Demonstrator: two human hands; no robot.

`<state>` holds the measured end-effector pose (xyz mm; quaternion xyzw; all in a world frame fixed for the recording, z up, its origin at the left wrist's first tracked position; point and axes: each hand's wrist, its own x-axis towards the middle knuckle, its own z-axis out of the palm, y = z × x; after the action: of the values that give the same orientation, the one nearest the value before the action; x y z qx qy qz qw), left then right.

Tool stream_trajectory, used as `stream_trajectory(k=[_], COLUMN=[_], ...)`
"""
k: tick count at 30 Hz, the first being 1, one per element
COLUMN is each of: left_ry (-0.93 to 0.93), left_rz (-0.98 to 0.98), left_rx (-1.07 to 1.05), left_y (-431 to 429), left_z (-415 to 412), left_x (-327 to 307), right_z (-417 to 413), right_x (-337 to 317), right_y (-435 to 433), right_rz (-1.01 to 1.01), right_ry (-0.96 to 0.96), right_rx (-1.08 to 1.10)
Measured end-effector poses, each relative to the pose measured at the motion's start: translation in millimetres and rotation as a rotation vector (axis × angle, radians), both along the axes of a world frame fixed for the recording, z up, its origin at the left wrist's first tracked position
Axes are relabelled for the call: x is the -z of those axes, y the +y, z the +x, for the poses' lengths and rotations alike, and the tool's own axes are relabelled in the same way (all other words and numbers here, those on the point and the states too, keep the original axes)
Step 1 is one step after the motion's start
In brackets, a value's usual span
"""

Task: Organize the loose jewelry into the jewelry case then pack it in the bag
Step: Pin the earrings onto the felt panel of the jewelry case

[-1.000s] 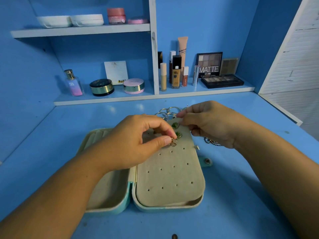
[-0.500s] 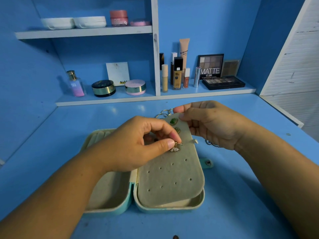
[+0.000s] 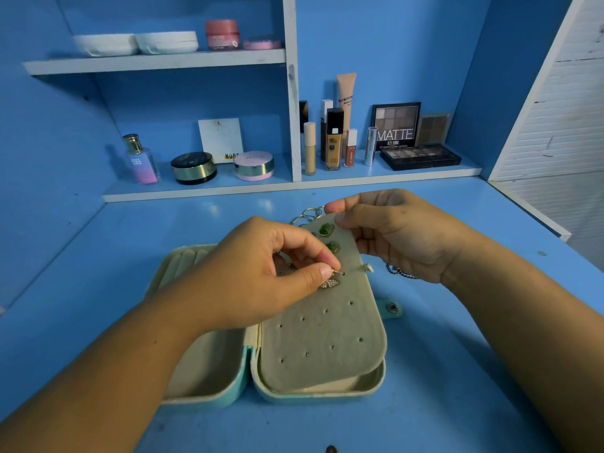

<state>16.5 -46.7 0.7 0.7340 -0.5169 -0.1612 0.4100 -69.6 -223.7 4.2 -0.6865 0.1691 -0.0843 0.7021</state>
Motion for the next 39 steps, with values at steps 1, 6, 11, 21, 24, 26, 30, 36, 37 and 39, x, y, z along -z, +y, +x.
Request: stream_trajectory(k=[1, 6, 11, 21, 24, 26, 30, 36, 37, 39], left_ry=[0.01, 0.086, 0.107, 0.123, 0.151, 0.194, 0.232, 0.238, 0.238, 0.247], left_rz=[-0.004, -0.022, -0.043, 0.005, 0.045, 0.056, 0.035, 0.004, 0.002, -0.006], left_rx=[-0.004, -0.02, -0.04, -0.193, -0.176, -0.122, -0.005, 0.048, 0.046, 0.043], left_y=[-1, -4, -5, -2, -1, 1, 3, 6, 6, 6], left_z=[-1, -4, -3, 22, 30, 33, 36, 41, 42, 43], left_x=[0, 1, 2, 3, 5, 4, 3, 5, 5, 6], right_z=[0, 1, 0, -1, -1, -1, -2, -5, -5, -6], right_x=[1, 2, 3, 4, 4, 3, 1, -3, -3, -5], right_y=[-1, -4, -5, -8, -8, -8, -5, 6, 7, 8], right_rz=[0.002, 0.016, 0.043, 0.037, 0.049, 0.04, -0.171, -0.254, -0.273, -0.311], right_ry=[-0.005, -0.027, -0.045, -0.171, -0.21, -0.234, -0.252, -0.343, -0.348, -0.347], right_rx=[-0.001, -0.014, -0.049, -0.219, -0.251, -0.257, -0.178, -0.142, -0.146, -0.158])
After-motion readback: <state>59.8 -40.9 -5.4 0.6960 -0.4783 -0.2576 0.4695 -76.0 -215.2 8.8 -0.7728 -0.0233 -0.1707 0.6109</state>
